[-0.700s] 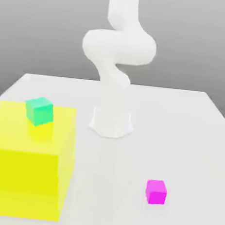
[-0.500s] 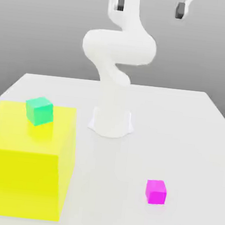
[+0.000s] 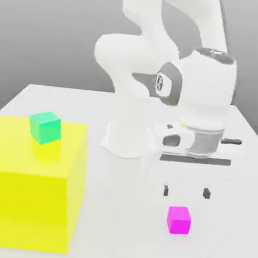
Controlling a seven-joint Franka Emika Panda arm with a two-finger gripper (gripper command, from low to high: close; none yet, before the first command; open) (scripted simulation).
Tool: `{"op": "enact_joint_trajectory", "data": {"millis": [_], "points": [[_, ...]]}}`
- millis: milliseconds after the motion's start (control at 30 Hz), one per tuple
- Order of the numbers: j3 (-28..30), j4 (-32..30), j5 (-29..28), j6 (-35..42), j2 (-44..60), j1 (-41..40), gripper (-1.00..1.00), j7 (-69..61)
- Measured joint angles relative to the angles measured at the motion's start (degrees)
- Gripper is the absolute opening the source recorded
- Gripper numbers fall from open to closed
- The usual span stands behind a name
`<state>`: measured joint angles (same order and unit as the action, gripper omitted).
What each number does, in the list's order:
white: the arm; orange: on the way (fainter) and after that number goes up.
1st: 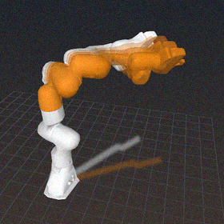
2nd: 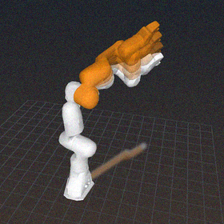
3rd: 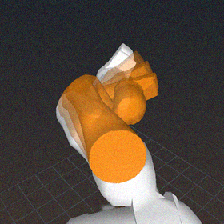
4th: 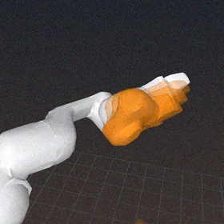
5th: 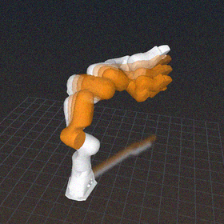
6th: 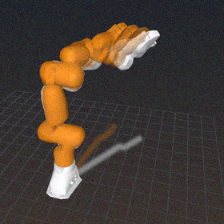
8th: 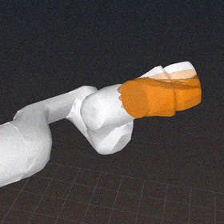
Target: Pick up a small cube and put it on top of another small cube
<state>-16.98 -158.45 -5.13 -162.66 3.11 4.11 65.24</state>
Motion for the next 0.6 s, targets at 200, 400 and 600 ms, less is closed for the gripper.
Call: {"op": "enact_joint_trajectory", "data": {"millis": [200, 400, 600], "points": [[6.9, 1.2, -7.2, -8.0, 10.4, 5.4, 0.00, 6.0], [11.8, 2.1, -9.9, -11.6, 15.0, 9.7, -1.00, 8.1], [9.5, 1.6, -7.9, -9.6, 12.4, 7.9, -1.00, 6.6]]}}
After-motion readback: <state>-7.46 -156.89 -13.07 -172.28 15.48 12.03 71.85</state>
